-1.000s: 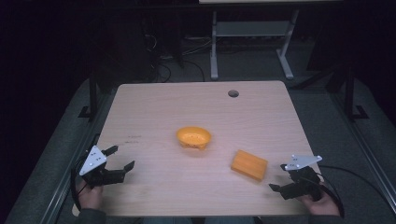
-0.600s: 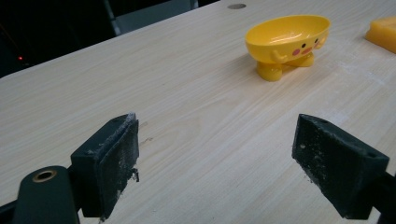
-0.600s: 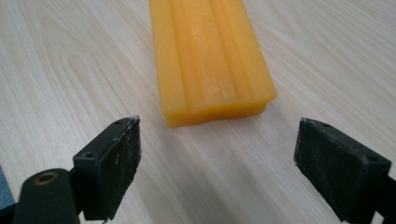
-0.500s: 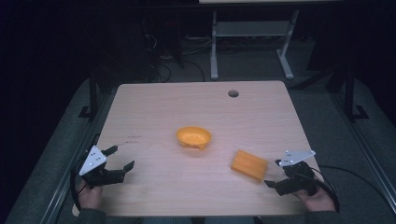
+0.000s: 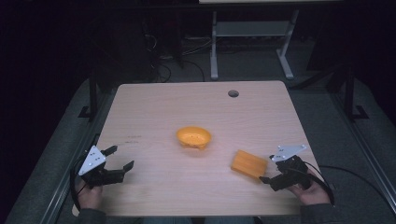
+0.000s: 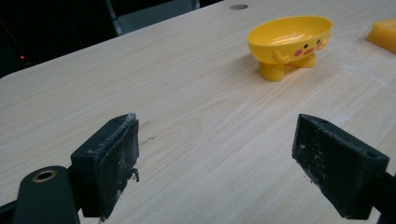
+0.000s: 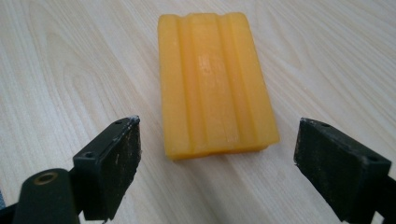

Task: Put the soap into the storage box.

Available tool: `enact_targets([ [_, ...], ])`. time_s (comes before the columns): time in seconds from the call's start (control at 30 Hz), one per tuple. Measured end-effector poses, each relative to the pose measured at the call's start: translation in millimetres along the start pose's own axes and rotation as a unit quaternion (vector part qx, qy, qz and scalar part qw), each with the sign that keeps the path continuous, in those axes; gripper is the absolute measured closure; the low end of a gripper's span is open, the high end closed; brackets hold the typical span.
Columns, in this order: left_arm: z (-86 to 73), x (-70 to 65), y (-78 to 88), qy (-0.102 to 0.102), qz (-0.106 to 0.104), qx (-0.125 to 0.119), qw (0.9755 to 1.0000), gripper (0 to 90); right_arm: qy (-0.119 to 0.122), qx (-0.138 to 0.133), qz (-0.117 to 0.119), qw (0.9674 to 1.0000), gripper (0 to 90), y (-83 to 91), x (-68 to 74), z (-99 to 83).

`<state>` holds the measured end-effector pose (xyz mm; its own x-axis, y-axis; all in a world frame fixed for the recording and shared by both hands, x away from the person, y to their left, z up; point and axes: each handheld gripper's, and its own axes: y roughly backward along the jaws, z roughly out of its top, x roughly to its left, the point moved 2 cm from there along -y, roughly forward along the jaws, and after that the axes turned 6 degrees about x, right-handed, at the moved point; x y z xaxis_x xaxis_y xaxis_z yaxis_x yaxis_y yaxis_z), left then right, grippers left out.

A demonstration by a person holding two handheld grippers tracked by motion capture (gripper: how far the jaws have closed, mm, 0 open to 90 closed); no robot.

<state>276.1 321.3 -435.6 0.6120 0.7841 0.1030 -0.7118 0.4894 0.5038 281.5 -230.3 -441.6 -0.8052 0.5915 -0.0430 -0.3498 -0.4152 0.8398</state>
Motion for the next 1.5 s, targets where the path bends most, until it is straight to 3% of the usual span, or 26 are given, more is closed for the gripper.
enact_targets([
  [0.47,0.0,0.4,0.5,0.003,0.0,-0.002,1.0,13.9,0.021,0.018,0.008,0.9996,14.1,-9.2,3.0,21.7],
  [0.73,0.0,0.6,0.8,0.002,0.0,-0.001,1.0,13.9,0.05,0.044,0.008,0.9977,14.1,-21.7,2.7,35.4],
  [1.5,0.5,0.1,0.2,0.0,-0.002,0.0,1.0,13.9,0.044,0.091,0.03,0.9944,14.1,-48.4,-8.0,52.0],
])
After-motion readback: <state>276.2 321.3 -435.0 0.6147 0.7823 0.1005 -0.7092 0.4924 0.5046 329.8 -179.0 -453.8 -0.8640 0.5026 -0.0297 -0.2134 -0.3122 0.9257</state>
